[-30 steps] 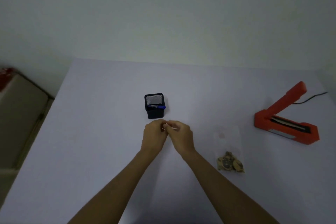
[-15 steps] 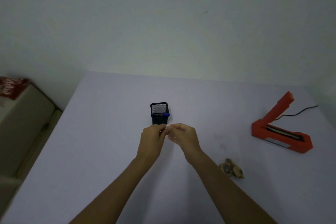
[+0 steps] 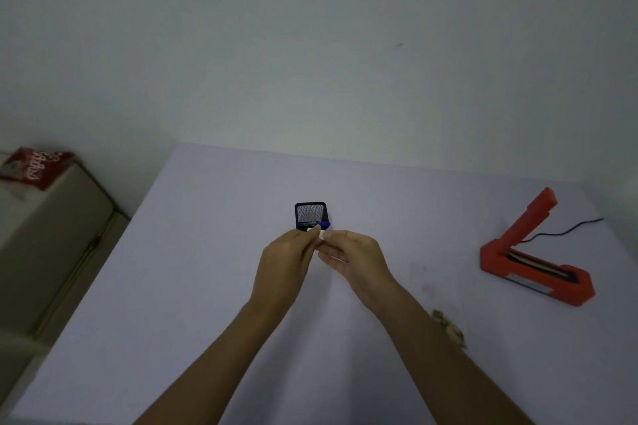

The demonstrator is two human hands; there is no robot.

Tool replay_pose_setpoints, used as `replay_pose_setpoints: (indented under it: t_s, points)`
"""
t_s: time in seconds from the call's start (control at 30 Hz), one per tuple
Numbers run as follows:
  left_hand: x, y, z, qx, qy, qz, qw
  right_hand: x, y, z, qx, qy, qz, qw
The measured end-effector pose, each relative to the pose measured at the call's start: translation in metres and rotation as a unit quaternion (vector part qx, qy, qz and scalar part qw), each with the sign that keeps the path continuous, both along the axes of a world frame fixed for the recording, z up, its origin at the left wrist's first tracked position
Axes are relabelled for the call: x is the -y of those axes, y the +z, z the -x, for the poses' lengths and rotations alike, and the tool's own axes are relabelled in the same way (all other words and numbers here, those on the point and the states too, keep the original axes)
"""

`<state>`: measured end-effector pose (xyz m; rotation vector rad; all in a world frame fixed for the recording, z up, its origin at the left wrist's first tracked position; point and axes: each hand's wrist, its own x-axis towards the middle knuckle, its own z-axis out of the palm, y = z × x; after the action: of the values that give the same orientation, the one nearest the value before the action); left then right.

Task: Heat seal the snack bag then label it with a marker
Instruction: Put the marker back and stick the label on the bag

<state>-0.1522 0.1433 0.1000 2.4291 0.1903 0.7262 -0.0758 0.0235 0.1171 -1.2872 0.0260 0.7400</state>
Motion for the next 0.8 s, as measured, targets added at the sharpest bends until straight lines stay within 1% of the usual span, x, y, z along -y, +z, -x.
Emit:
replay_pose_setpoints:
  t_s: [0.23, 0.73, 0.8]
  points:
    - [-0.005, 0.012, 0.002, 0.003, -0.010, -0.034, 0.999, -0.002, 0.009, 0.002, 0.019, 0.016, -0.006, 1.000]
    - [-0.006, 0.015, 0.005, -0.003, -0.018, -0.037, 0.999, -0.003, 0.011, 0.007, 0.050, 0.016, 0.026, 0.998]
    - [-0.004, 0.015, 0.005, -0.003, -0.011, -0.020, 1.000, -0.003, 0.011, 0.007, 0.054, 0.022, 0.028, 0.998]
